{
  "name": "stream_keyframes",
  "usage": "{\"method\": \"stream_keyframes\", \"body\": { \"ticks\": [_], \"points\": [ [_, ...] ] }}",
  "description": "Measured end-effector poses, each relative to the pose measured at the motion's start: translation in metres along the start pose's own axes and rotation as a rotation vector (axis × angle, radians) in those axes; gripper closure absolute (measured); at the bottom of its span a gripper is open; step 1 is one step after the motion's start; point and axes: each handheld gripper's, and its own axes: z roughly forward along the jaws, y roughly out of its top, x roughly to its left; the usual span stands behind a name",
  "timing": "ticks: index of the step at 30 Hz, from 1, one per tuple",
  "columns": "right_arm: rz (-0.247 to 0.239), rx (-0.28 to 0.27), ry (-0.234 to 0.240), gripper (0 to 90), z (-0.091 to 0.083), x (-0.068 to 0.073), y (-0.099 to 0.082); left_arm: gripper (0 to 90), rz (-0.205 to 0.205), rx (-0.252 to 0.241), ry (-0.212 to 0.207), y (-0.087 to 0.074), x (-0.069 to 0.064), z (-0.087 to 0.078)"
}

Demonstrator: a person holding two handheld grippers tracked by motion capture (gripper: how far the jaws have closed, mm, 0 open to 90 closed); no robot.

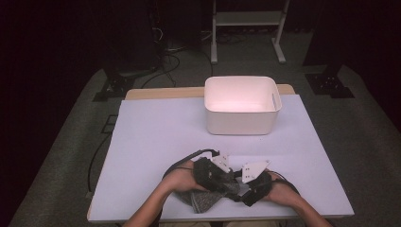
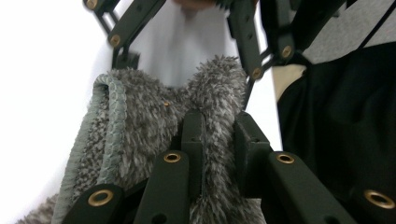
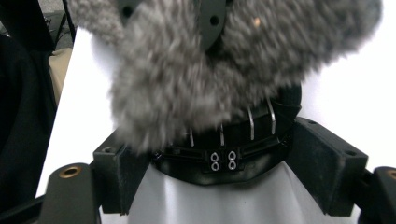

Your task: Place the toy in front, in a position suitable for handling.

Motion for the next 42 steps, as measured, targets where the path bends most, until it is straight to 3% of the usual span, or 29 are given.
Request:
{"method": "stream_keyframes", "body": {
  "ticks": [3, 5, 8, 11, 15, 27, 32, 37, 42],
  "points": [
    [0.001, -0.003, -0.001, 22.6, 0.0, 0.0, 0.0, 76.7, 0.012, -0.001, 0.003, 0.004, 0.0, 0.005],
    [0.003, 0.0, -0.001, 22.6, 0.0, 0.0, 0.0, 76.8, 0.008, 0.004, 0.04, 0.005, 0.002, 0.004],
    [0.007, -0.002, 0.001, 22.6, 0.0, 0.0, 0.0, 76.7, -0.013, 0.001, 0.085, 0.004, 0.008, 0.0],
    [0.007, 0.001, 0.0, 23.3, 0.0, 0.0, 0.0, 74.9, -0.062, -0.024, 0.123, -0.001, 0.017, -0.008],
    [0.007, 0.002, -0.003, 23.4, 0.001, 0.0, 0.0, 75.3, -0.069, -0.032, 0.1, -0.003, 0.019, -0.008],
    [0.014, 0.0, 0.003, 21.9, 0.002, -0.001, 0.001, 75.7, -0.038, -0.015, 0.036, -0.001, 0.009, -0.001],
    [0.018, -0.003, -0.006, 21.8, 0.002, 0.0, 0.002, 75.7, -0.004, 0.002, 0.02, 0.002, 0.002, 0.004],
    [0.01, -0.001, -0.012, 22.1, 0.002, 0.001, 0.002, 75.7, -0.019, 0.007, 0.023, -0.004, 0.003, -0.002],
    [0.008, 0.0, -0.009, 22.2, 0.003, 0.001, 0.002, 75.7, -0.062, -0.003, 0.051, -0.021, 0.007, -0.014]
  ]
}}
